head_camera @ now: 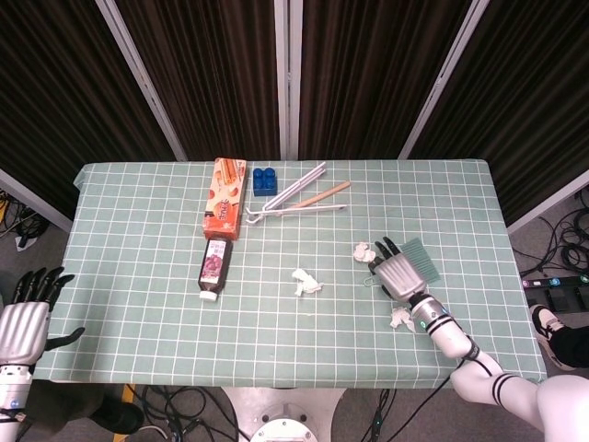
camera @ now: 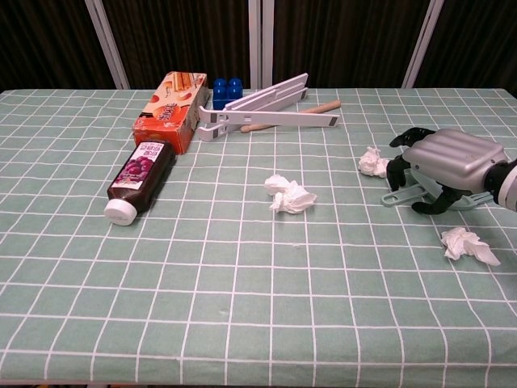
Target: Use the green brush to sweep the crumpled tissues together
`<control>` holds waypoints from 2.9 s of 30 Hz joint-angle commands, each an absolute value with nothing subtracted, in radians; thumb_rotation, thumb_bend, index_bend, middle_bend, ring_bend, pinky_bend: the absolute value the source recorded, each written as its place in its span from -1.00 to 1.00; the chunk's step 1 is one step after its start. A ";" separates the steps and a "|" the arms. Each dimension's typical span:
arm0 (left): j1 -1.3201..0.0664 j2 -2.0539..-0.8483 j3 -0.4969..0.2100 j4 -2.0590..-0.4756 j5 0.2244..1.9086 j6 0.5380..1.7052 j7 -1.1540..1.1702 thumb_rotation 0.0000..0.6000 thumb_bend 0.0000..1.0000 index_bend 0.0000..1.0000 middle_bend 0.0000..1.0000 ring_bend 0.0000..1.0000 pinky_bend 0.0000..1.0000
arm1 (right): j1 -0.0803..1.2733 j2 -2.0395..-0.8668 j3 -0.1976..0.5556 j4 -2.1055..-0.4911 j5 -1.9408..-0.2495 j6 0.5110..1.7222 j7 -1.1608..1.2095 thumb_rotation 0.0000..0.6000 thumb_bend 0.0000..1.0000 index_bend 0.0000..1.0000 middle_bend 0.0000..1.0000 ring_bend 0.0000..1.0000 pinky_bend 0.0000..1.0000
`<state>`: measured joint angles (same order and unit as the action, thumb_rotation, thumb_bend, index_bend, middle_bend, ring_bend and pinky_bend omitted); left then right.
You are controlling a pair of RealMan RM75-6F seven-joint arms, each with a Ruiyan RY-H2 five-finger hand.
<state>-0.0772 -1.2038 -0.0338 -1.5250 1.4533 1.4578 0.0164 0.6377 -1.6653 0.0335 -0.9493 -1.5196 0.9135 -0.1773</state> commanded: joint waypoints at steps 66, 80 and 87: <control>-0.077 -1.180 -0.036 -1.560 1.432 1.439 0.043 1.00 -0.84 -0.66 -0.82 -0.94 -0.97 | 0.703 -1.430 0.017 -1.225 -1.611 1.235 0.852 1.00 -0.21 0.30 0.08 -0.61 -0.92; -0.096 -1.186 -0.041 -1.544 1.449 1.428 0.031 1.00 -0.84 -0.67 -0.82 -0.94 -0.97 | 0.389 -1.267 -0.077 -1.551 -1.437 1.340 0.658 1.00 -0.15 0.28 0.07 -0.61 -0.91; -0.095 -1.183 -0.040 -1.544 1.454 1.434 0.025 1.00 -0.84 -0.66 -0.82 -0.94 -0.97 | 0.371 -1.355 -0.037 -1.533 -1.419 1.313 0.609 1.00 -0.14 0.28 0.05 -0.61 -0.92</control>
